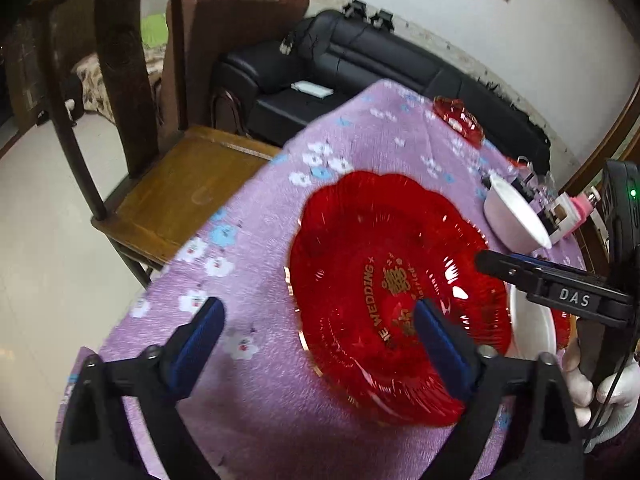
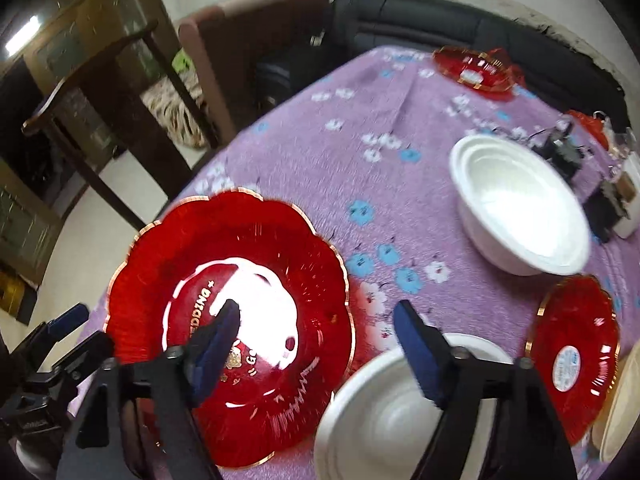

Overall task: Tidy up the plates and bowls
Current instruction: 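Grasp the rim of the large red scalloped plate with the left gripper, then carry the red plate and lower it onto the table with the left gripper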

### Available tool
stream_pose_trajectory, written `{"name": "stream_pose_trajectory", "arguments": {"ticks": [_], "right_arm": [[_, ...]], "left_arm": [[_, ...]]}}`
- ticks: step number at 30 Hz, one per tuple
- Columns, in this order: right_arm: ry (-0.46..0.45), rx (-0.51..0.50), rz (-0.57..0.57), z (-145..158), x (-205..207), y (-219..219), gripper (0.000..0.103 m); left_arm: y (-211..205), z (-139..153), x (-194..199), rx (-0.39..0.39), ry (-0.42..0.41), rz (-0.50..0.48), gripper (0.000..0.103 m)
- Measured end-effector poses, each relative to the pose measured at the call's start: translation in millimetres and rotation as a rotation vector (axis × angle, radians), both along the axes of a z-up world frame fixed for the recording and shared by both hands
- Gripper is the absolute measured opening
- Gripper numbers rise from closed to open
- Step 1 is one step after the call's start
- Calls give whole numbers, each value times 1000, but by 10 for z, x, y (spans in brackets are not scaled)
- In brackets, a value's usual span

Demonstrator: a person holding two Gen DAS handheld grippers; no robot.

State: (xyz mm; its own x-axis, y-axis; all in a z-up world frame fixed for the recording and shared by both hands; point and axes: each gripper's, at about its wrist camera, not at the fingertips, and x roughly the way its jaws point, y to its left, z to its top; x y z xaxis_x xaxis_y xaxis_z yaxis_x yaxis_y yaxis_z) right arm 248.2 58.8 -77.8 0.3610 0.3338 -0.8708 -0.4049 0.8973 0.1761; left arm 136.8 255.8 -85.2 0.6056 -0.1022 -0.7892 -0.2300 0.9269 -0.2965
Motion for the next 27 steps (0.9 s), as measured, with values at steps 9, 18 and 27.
{"name": "stream_pose_trajectory", "arguments": {"ticks": [9, 18, 27], "right_arm": [[44, -25, 7, -241, 133, 29, 59], [34, -22, -32, -294, 125, 45, 33], [8, 51, -54, -88, -14, 15, 17]], "left_arm": [[-111, -265, 232, -14, 74, -30, 46], [-69, -274, 259, 11, 71, 24, 24], [104, -88, 148, -2, 30, 71, 24]]}}
